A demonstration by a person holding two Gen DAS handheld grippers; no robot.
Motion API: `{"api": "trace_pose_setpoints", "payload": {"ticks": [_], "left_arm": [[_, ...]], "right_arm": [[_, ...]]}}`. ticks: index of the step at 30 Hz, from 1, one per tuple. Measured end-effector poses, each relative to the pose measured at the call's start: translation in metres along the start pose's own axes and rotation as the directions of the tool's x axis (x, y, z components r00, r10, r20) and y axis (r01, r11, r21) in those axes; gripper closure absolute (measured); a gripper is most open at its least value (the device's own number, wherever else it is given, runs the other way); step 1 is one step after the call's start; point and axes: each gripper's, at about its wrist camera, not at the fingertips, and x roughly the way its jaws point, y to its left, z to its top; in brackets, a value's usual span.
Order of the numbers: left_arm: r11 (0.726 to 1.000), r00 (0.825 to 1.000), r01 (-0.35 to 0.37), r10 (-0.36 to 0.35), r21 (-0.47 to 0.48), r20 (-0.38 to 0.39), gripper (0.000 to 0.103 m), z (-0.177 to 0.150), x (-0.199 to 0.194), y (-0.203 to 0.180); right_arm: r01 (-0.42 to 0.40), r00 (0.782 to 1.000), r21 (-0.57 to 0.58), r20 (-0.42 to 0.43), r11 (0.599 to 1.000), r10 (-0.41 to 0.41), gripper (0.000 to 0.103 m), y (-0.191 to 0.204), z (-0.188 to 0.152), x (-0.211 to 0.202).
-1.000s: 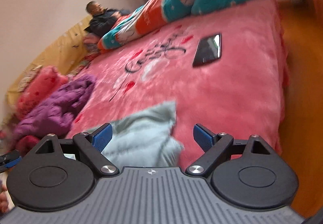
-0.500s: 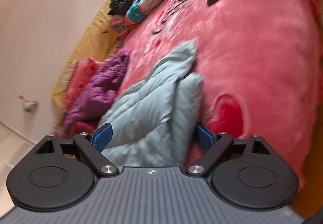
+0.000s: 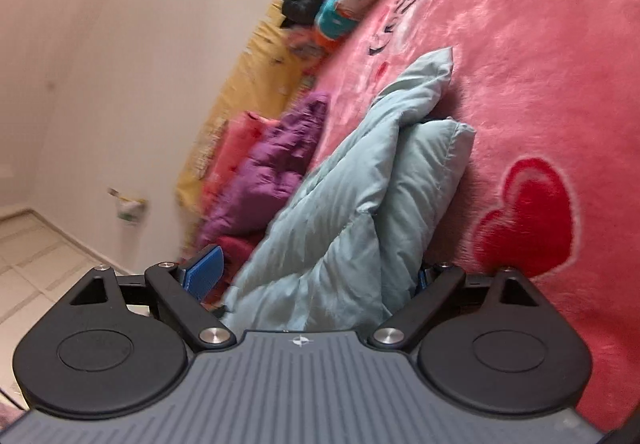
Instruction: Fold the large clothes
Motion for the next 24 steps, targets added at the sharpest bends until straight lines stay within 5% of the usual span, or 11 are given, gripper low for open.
{"api": "trace_pose_setpoints", "payload": {"ticks": [4,8,10,13,16,19,24], "left_arm": [[0.998,0.997,0.061,-0.062,-0.015,-0.045,0.002,0.008,0.011,0.004],[0.988,0.985,0.155,-0.155,-0.004,-0.080,0.002,0.009,0.023,0.001],[0.984,0.980,0.181,-0.180,-0.001,-0.089,0.005,0.009,0.029,-0.002],[0.981,0.978,0.190,-0.194,-0.046,-0.081,0.022,0.009,0.033,0.002],[0.980,0.981,0.174,-0.181,-0.101,-0.073,0.047,0.011,0.031,0.005],[0.985,0.983,0.151,-0.158,-0.083,-0.090,0.063,0.016,0.030,-0.008],[0.992,0.988,0.099,-0.108,-0.083,-0.107,0.076,0.037,0.032,-0.032]], "right_arm": [[-0.088,0.996,0.018,0.011,0.996,0.087,0.000,-0.002,0.001,0.007],[-0.075,0.997,-0.040,-0.039,0.996,0.073,0.000,0.009,0.006,0.018],[-0.009,0.998,-0.073,-0.065,0.997,0.004,0.005,0.011,0.008,0.023],[0.091,0.992,-0.087,-0.082,0.992,-0.098,0.028,0.016,0.013,0.026],[0.154,0.985,-0.031,-0.079,0.988,-0.156,0.037,0.018,0.014,0.028],[0.256,0.962,-0.005,-0.101,0.967,-0.255,0.048,0.031,0.017,0.034],[0.439,0.888,-0.030,-0.136,0.898,-0.439,0.064,0.067,0.030,0.048]]}}
